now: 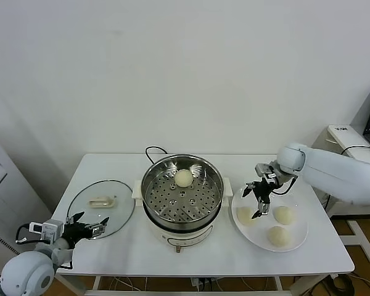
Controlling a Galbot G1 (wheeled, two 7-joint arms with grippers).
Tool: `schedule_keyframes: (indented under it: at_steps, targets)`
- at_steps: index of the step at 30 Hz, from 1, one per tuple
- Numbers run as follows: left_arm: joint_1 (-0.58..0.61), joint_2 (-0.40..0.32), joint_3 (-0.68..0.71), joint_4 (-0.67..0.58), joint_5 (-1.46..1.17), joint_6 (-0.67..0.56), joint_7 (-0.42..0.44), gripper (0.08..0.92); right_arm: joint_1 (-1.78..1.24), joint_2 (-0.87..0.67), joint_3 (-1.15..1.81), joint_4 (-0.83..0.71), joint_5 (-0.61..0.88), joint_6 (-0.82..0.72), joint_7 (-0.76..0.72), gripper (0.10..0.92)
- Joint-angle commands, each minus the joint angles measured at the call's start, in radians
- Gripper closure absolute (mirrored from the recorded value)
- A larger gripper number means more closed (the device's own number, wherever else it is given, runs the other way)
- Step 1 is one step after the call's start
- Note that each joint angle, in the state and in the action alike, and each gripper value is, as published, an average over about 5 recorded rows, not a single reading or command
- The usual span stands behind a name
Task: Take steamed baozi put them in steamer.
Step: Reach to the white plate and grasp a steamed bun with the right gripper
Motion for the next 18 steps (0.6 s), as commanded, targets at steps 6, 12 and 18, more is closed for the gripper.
schedule_keyframes:
  at_steps: [6,12,18]
  targets:
    - [0.0,0.002,0.0,0.007,-0.001,-0.003,0.003,0.177,-0.114,0.042,0.058,-0.085,-0.047,-0.015,0.024,0.215]
    - [-0.001,0.005,0.0,0.006,-0.002,-0.003,0.006,0.177,-0.123,0.048,0.066,-0.088,-0.047,-0.02,0.022,0.307]
    - [0.0,0.003,-0.001,0.005,-0.002,-0.003,0.005,0.177,-0.096,0.043,0.055,-0.073,-0.048,-0.021,0.019,0.475]
